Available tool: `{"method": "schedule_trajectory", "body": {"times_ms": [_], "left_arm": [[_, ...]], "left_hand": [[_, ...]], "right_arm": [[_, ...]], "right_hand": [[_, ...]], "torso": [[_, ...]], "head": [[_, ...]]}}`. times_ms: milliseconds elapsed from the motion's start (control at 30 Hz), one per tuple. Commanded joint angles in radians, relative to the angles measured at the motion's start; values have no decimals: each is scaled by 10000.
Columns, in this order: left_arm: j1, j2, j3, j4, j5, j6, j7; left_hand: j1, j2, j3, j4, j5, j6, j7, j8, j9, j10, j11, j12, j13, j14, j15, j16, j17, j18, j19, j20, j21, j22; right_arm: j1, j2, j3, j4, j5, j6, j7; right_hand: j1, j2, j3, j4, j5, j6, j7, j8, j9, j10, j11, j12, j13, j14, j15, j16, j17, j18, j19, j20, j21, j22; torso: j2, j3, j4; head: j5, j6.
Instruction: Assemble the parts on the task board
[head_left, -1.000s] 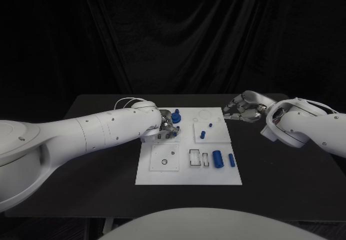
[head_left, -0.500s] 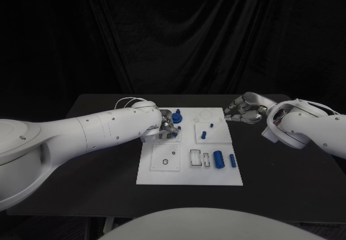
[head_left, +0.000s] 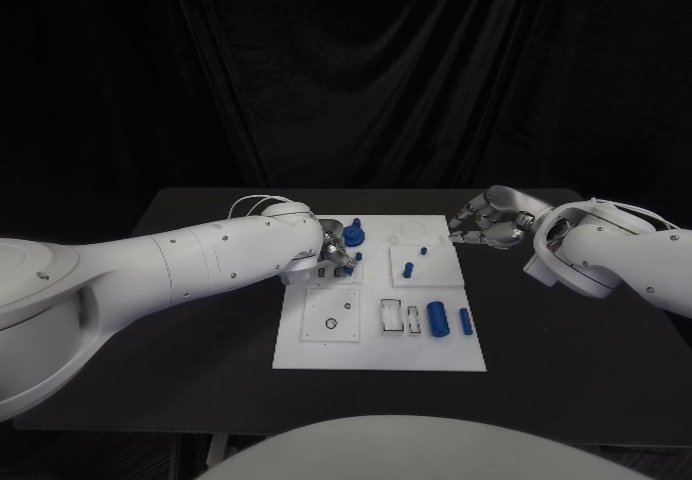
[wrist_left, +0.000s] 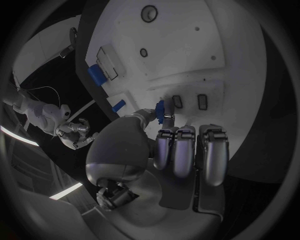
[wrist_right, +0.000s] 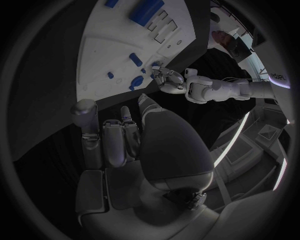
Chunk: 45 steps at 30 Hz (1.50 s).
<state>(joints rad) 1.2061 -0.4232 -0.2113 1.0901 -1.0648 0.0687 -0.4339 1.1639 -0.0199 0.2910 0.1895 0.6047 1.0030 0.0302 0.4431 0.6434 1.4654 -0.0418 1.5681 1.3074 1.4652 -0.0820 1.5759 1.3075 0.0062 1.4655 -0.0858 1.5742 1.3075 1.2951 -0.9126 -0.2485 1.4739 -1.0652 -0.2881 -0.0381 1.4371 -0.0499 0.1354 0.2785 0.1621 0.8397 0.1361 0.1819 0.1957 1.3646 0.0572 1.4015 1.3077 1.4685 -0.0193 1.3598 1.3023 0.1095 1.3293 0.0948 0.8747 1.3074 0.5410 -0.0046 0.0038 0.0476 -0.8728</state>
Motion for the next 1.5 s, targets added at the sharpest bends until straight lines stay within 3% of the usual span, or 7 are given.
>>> {"method": "schedule_trajectory", "body": {"times_ms": [33, 233, 933, 1500], "left_arm": [[-24, -19, 9, 55, -5, 50, 177], [-24, -151, 9, 178, -5, -97, 118], [-22, -667, 6, 625, -5, -297, -191], [-26, -767, 5, 642, -5, -271, -242]], "left_hand": [[-37, -135, 431, -294, 81, 38, -40, -67, 81, 1054, -22, 27, 2634, 1052, -60, -55, 2618, -62, 1053, -59, -34, 2633], [-316, -263, 927, -507, 46, 76, -39, -94, 269, 1054, -26, 27, 2634, 1051, -60, -55, 2615, -62, 1053, -59, -34, 2633], [-830, -281, 1304, -576, -343, 150, -45, -153, 489, 1054, -25, 27, 2634, 1042, -61, -65, 2580, -62, 1053, -59, -34, 2633], [-1026, -265, 1383, -577, -606, 152, -43, -208, 566, 1054, -21, 27, 2634, 1032, -58, -75, 2545, -62, 1053, -56, -34, 2633]], "right_arm": [[-24, -8, 8, -3, -12, 149, -226], [-25, -35, 8, 1, -11, 221, -283], [-25, -65, 8, -13, -11, 380, -387], [-25, -61, 8, -19, -11, 498, -456]], "right_hand": [[14, 110, 37, -9, 43, 2, 58, 45, -14, -68, 18, -61, 377, -18, 76, -46, -16, 178, -77, -5, -58, 903], [12, 116, 35, -7, 41, 3, 60, 51, -21, -114, 21, -99, 332, -48, 78, -104, -83, 193, -110, -1, -148, 880], [15, 125, 34, -9, 41, 7, 61, 63, -32, -185, 23, -158, 263, -90, 83, -178, -165, 211, -158, 5, -272, 848], [29, 135, 39, -17, 53, 6, 63, 71, -42, -261, 24, -222, 186, -120, 84, -236, -228, 226, -196, 8, -373, 822]], "torso": [[3, 8, -17], [6, 5, -20], [-18, 13, 21], [12, -2, -16]], "head": [[23, 2], [34, 2], [50, 2], [99, 2]]}}
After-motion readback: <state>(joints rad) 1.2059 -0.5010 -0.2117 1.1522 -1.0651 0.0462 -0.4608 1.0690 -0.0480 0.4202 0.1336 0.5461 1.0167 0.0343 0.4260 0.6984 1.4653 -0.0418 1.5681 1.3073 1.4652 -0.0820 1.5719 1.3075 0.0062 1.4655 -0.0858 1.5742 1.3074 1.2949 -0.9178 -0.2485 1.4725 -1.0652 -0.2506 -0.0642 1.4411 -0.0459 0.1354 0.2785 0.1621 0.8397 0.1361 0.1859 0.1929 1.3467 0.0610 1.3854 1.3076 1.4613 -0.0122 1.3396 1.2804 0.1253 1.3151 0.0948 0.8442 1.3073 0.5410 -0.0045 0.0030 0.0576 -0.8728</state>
